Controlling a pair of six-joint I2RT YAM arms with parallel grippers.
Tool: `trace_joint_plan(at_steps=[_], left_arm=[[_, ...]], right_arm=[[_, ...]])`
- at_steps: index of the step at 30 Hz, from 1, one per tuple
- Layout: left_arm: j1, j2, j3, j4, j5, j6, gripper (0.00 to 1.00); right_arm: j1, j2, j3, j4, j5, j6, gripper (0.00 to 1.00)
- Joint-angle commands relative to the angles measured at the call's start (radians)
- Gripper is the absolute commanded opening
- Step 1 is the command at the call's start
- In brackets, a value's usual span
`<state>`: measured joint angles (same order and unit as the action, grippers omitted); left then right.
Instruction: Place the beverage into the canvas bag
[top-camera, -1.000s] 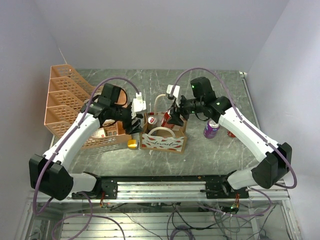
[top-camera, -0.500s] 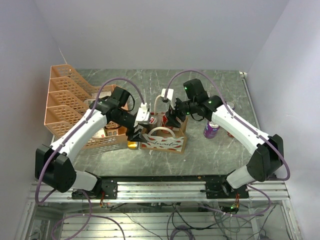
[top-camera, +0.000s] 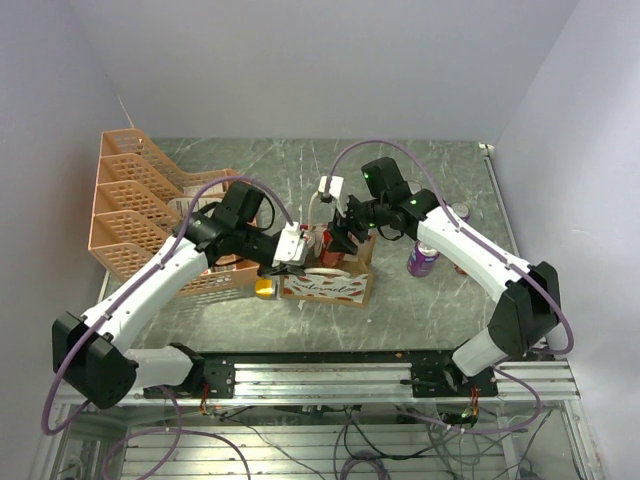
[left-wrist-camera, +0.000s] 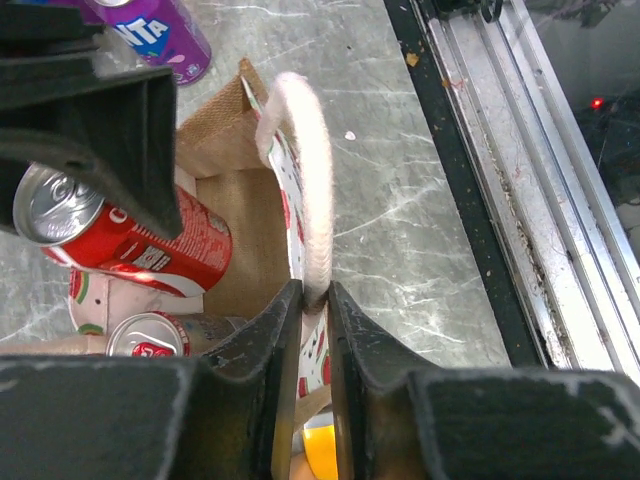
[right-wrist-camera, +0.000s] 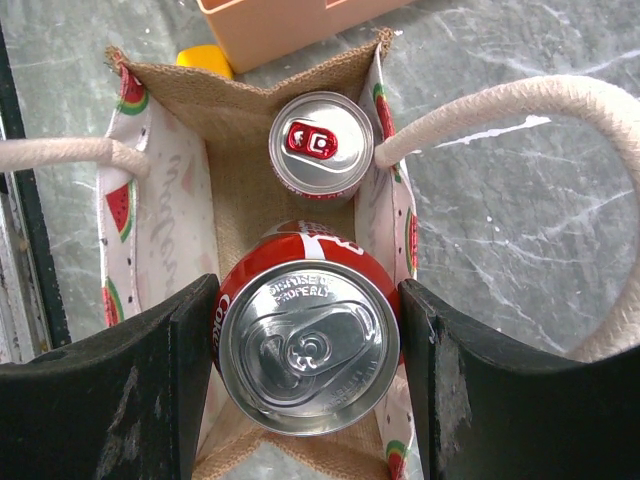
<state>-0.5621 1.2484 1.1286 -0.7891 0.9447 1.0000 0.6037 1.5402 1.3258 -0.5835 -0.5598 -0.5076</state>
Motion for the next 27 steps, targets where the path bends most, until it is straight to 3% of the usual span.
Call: trace_joint_plan(at_steps=[1, 10, 18, 27], left_arm=[[-0.056, -0.024, -0.022, 0.023, -0.062, 0.050, 0.24], [-0.094, -0.056, -0.071, 0.033, -0.119, 0.082, 0.07], [-0.098, -0.108, -0.143, 0.080, -0.124, 0.090, 0.07], [-0.099, -0.111, -0.166, 0.100, -0.111, 0.086, 0.07]], right_arm=[[0.011, 0.009, 0.048, 0.076, 0.012, 0.023, 0.00], [0.042, 0.046, 0.033, 0.107, 0.142, 0.061, 0.00], [0.051, 0.067, -0.019, 0.176, 0.190, 0.092, 0.00], [0.078, 0.071, -0.072, 0.205, 0.200, 0.014, 0.00]])
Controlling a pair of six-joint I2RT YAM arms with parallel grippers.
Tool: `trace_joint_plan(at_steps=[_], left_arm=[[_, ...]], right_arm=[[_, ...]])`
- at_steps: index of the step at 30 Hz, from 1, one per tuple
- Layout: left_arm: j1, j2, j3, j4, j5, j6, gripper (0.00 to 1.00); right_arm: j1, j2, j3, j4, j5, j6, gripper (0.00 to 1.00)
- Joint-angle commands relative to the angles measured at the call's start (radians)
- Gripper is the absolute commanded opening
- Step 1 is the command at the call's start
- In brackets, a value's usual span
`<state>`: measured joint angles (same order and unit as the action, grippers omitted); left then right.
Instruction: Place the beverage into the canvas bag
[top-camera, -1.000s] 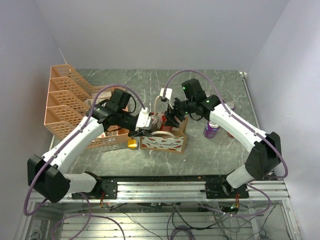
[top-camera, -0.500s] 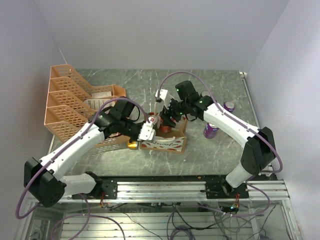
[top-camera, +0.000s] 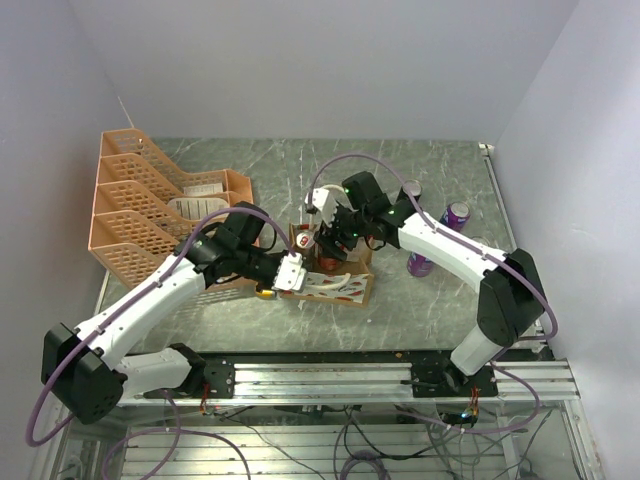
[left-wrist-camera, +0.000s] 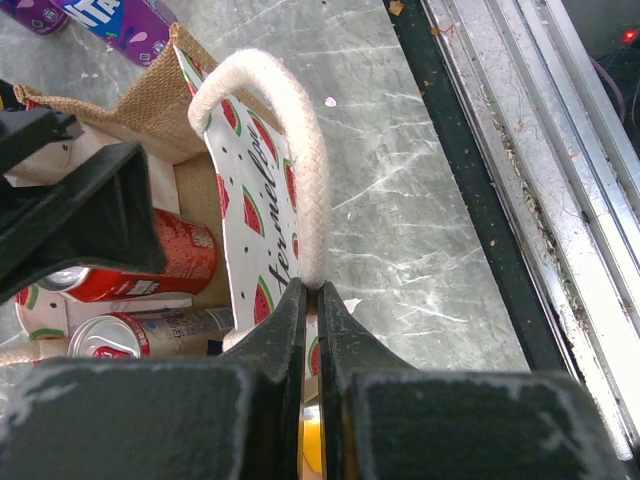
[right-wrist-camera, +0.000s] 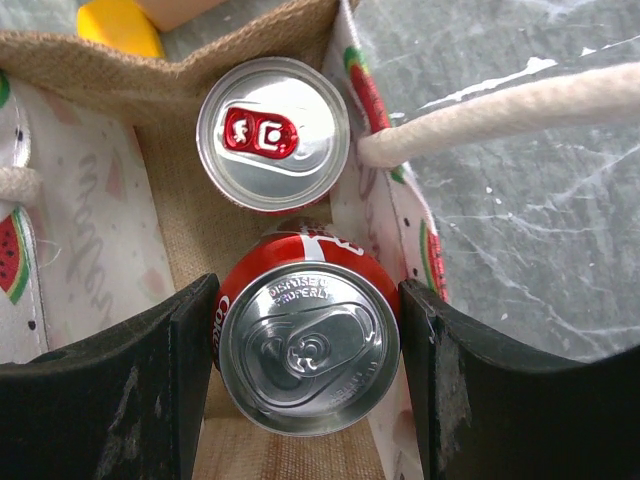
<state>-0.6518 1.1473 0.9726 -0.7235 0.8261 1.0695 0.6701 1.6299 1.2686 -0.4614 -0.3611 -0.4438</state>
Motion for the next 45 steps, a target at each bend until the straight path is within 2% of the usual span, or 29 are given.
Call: trace_joint_plan(at_steps=[1, 9, 15, 36, 45], left_arm=[[-0.009, -0.010, -0.009, 0.035, 0.008, 0.018, 0.07], [-0.009, -0.029, -0.032, 0.040, 0.003, 0.026, 0.07], [-0.009, -0.037, -0.040, 0.042, 0.002, 0.029, 0.07], [-0.009, -0.032, -0.036, 0.037, -0.014, 0.039, 0.07], [-0.009, -0.033, -0.034, 0.039, -0.028, 0.037, 0.07]], right_arm=[[0.013, -0.022, -0.020, 0.085, -0.006, -0.063, 0.00], [0.022, 0.022, -0.001, 0.072, -0.018, -0.103, 0.00], [0.025, 0.053, 0.006, 0.073, -0.031, -0.118, 0.05], [0.028, 0.082, -0.033, 0.087, -0.026, -0.142, 0.29], [0.029, 0.088, 0.000, 0.059, -0.034, -0.139, 0.54]])
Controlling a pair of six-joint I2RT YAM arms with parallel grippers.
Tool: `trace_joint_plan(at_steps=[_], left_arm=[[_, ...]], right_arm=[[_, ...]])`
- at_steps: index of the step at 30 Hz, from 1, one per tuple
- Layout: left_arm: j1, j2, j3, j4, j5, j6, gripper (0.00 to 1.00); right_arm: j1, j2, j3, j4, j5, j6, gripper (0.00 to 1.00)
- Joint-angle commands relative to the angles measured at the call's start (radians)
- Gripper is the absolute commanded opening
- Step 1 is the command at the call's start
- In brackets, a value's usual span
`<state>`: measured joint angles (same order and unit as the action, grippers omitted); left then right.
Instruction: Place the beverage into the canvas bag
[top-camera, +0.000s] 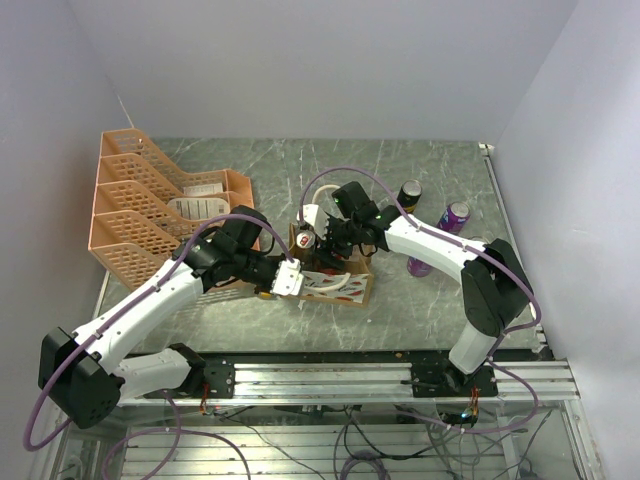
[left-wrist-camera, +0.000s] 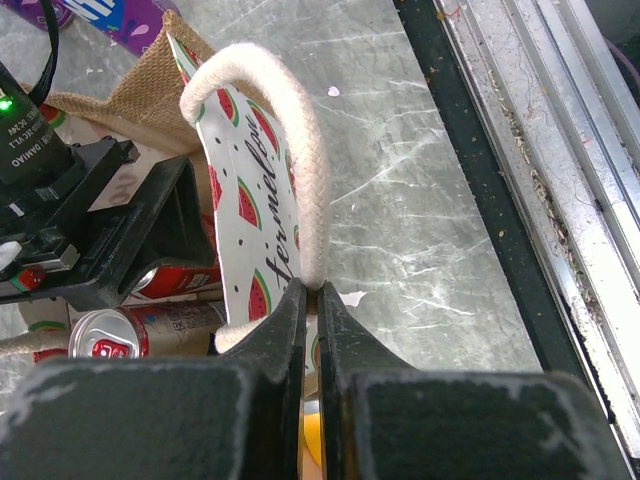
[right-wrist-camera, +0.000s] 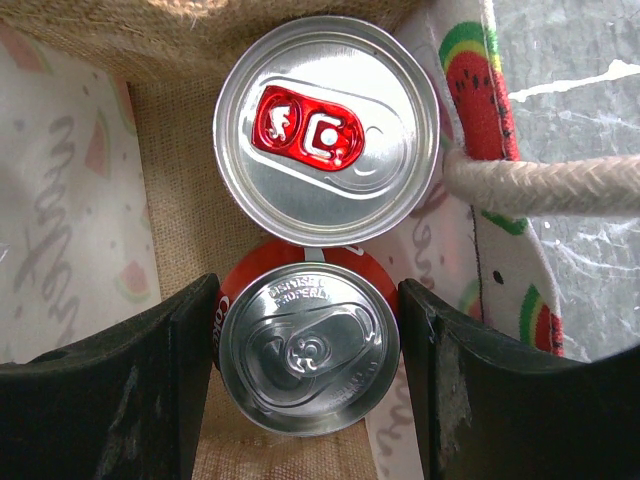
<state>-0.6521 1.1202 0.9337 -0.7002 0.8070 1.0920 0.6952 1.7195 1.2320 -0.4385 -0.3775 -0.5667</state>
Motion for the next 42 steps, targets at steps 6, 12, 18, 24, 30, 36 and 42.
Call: trace_joint_plan(at_steps=[6, 12, 18, 24, 30, 36, 42], left_arm=[[-0.009, -0.005, -0.001, 0.030, -0.011, 0.006, 0.07], [-0.009, -0.013, -0.002, 0.040, -0.014, -0.001, 0.07], [-0.009, -0.005, 0.007, 0.027, -0.015, 0.004, 0.07], [-0.009, -0.014, -0.003, 0.032, -0.018, 0.000, 0.07], [-0.009, -0.012, 0.002, 0.015, -0.020, 0.022, 0.07], [-0.010, -0.008, 0.004, 0.014, -0.012, 0.024, 0.07], [-0.010, 0.005, 0.019, 0.010, -0.009, 0.019, 0.07]], right_arm=[[0.003, -0.009, 0.053, 0.022, -0.018, -0.015, 0.63], [0.006, -0.016, 0.058, 0.012, -0.014, -0.022, 0.70], [0.010, -0.032, 0.058, 0.009, -0.008, -0.021, 0.76], [0.014, -0.046, 0.068, -0.008, -0.008, -0.022, 0.77], [0.020, -0.090, 0.096, -0.041, -0.006, -0.022, 0.75], [0.031, -0.156, 0.088, -0.056, 0.022, -0.032, 0.75], [0.031, -0.238, 0.080, -0.073, 0.032, -0.043, 0.74]])
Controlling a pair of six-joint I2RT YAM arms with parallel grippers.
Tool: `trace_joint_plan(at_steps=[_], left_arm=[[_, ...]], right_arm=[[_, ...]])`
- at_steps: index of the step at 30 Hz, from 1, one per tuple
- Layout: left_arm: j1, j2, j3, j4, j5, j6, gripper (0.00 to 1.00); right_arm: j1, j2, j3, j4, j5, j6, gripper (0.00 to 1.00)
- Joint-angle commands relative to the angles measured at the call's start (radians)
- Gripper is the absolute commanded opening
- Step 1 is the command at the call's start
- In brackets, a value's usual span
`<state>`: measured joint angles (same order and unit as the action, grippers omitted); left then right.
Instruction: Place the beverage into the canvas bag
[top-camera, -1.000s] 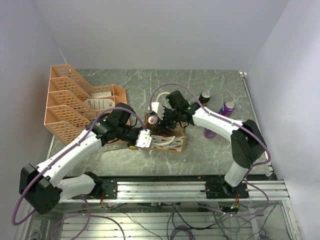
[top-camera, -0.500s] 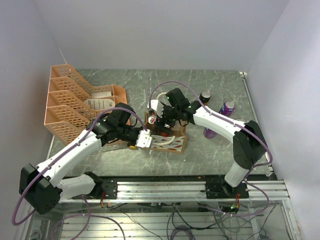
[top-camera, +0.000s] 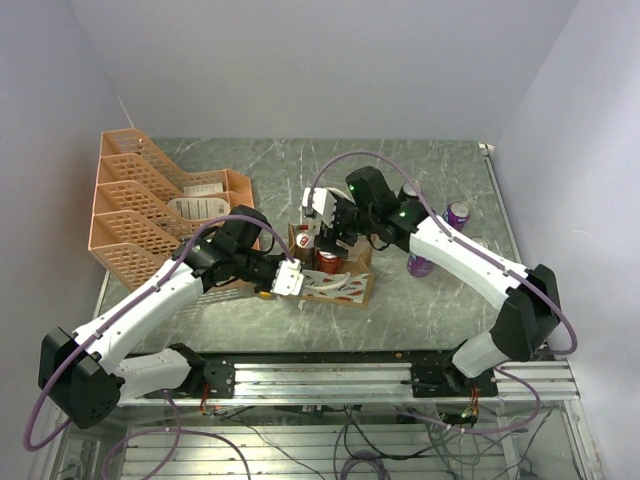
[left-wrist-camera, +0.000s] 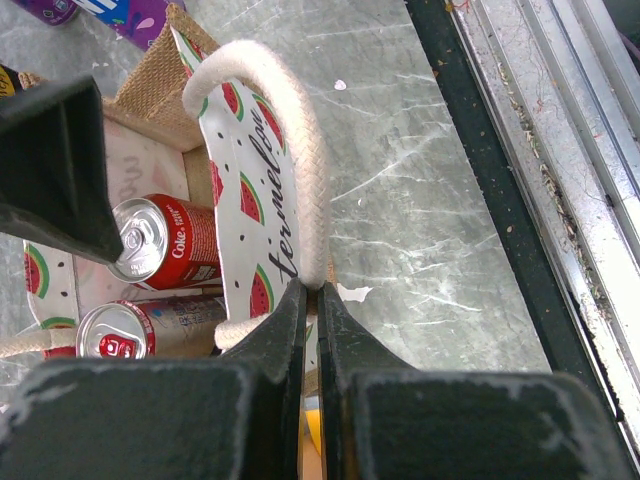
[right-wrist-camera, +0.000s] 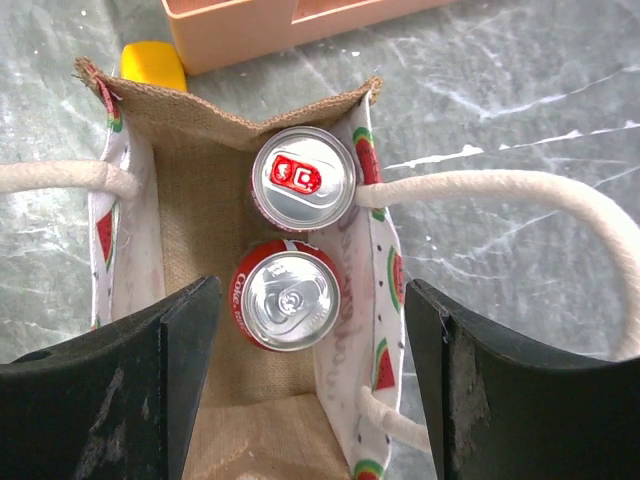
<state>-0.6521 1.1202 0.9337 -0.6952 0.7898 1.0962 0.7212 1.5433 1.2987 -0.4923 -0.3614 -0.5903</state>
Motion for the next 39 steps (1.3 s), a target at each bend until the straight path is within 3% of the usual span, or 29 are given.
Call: trace_joint_plan(at_steps=[1, 8, 14, 18, 30, 39], left_arm=[[-0.009, 0.005, 0.020, 0.006, 0.007, 0.011, 0.07], [-0.009, -0.002, 0.023, 0.032, 0.003, -0.027, 0.07], [-0.010, -0.001, 0.018, 0.032, -0.004, -0.028, 0.07], [-0.011, -0.002, 0.011, 0.037, -0.015, -0.021, 0.07], [-0.016, 0.016, 0.008, 0.038, -0.031, -0.012, 0.07], [-0.023, 0.028, 0.012, 0.035, -0.036, -0.013, 0.07]], right_arm=[[0.004, -0.077, 0.014, -0.022, 0.016, -0.024, 0.74], [-0.032, -0.212, -0.034, -0.014, 0.046, -0.009, 0.73], [-0.218, -0.367, -0.114, 0.052, 0.020, 0.080, 0.75], [-0.341, -0.451, -0.173, 0.115, 0.084, 0.145, 0.78], [-0.556, -0.435, -0.265, 0.098, 0.178, 0.221, 0.80], [-0.600, -0.398, -0.321, -0.050, 0.161, 0.187, 0.90]])
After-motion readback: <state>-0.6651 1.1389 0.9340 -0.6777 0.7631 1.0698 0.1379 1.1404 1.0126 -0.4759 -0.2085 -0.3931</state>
